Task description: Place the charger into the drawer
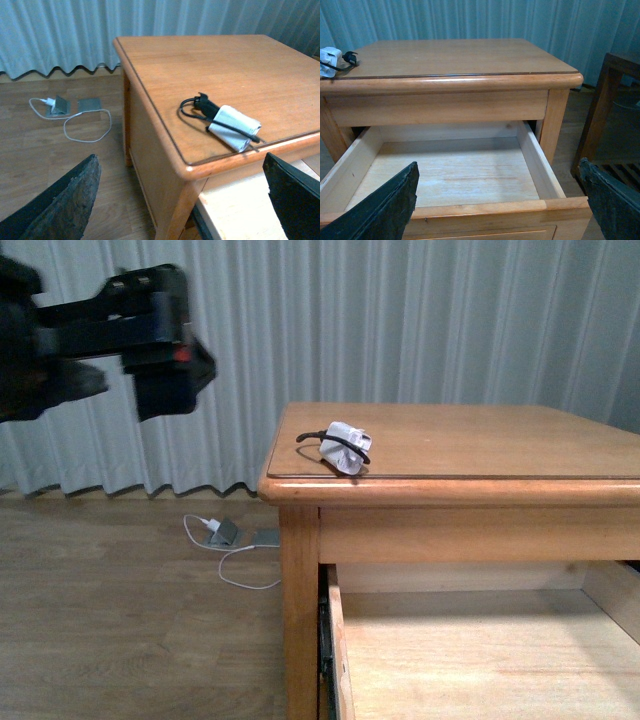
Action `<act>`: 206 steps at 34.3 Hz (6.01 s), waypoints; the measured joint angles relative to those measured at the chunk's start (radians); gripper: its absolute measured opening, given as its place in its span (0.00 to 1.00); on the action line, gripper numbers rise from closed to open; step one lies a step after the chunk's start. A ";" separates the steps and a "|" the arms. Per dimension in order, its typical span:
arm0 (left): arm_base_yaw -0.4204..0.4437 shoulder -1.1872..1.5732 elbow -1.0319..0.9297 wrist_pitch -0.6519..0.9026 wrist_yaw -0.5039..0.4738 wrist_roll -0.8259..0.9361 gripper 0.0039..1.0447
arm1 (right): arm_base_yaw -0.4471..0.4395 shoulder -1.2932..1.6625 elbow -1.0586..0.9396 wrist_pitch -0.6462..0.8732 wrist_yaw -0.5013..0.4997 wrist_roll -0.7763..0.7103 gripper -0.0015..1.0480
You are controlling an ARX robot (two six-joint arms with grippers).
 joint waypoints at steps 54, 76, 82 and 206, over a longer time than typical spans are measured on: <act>-0.179 0.599 0.569 -0.085 0.065 0.008 0.22 | 0.000 0.000 0.000 0.000 0.000 0.000 0.91; -0.332 0.527 0.419 -0.084 0.329 0.178 0.22 | 0.000 0.000 0.000 0.000 0.000 0.000 0.91; -0.367 0.761 0.554 -0.180 0.222 0.207 0.22 | 0.000 0.000 0.000 0.000 0.000 0.000 0.91; 0.291 -1.339 -0.787 -0.454 -0.004 0.064 0.15 | -0.026 0.016 0.023 -0.109 -0.133 -0.017 0.91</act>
